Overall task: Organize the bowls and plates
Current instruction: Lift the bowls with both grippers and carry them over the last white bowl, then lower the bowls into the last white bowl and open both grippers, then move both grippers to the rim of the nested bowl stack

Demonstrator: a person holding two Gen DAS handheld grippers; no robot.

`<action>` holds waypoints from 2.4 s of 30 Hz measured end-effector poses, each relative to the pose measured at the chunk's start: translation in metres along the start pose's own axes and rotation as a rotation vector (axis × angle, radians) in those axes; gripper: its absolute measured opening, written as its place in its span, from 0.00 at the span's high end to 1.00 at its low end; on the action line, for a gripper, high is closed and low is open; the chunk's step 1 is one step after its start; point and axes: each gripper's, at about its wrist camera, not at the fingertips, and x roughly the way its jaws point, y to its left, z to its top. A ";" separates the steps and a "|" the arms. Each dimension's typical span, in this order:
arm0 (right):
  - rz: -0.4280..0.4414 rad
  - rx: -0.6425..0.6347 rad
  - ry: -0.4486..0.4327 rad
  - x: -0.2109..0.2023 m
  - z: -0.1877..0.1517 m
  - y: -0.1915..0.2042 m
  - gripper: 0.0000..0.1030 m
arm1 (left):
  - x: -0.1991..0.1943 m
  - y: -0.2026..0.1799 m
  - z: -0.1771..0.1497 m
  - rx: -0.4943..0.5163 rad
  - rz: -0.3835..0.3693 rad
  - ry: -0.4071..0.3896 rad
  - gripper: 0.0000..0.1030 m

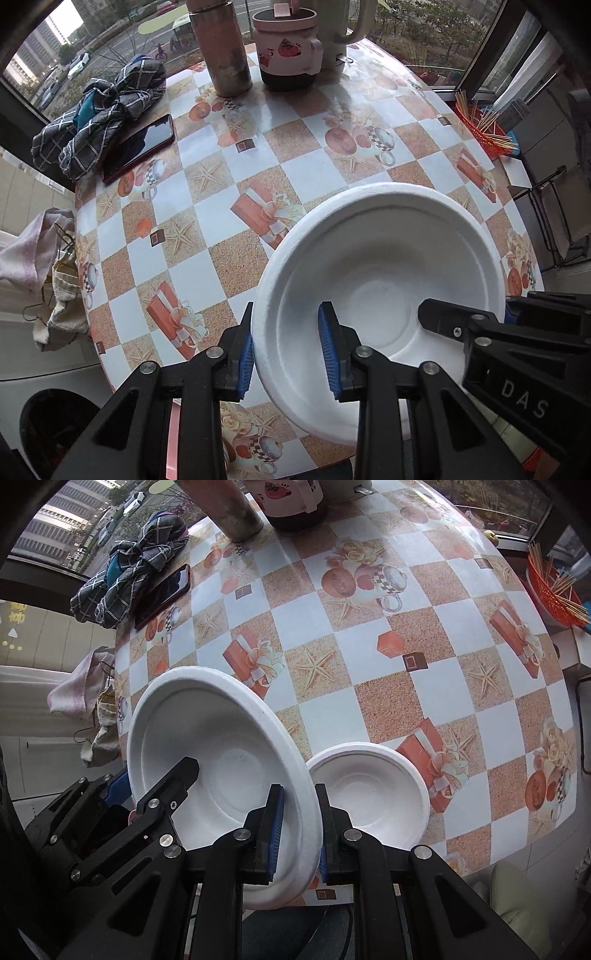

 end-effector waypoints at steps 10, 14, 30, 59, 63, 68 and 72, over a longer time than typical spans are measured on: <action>-0.017 0.137 0.016 0.004 -0.026 -0.061 0.83 | 0.021 -0.056 -0.003 0.147 -0.023 0.059 0.67; -0.021 0.163 0.037 0.014 -0.030 -0.075 0.83 | 0.033 -0.066 -0.005 0.170 -0.021 0.088 0.67; -0.071 0.172 0.022 0.017 -0.031 -0.090 0.16 | 0.028 -0.035 -0.016 0.152 -0.116 0.098 0.24; -0.144 0.216 0.069 0.030 -0.074 -0.094 0.00 | 0.040 -0.025 -0.056 0.147 -0.078 0.220 0.09; -0.135 0.217 0.077 0.033 -0.075 -0.094 0.00 | 0.042 -0.025 -0.057 0.142 -0.069 0.229 0.09; -0.131 0.218 0.095 0.038 -0.075 -0.095 0.00 | 0.045 -0.026 -0.058 0.137 -0.069 0.240 0.09; -0.131 0.216 0.108 0.043 -0.076 -0.095 0.00 | 0.047 -0.027 -0.058 0.134 -0.069 0.244 0.09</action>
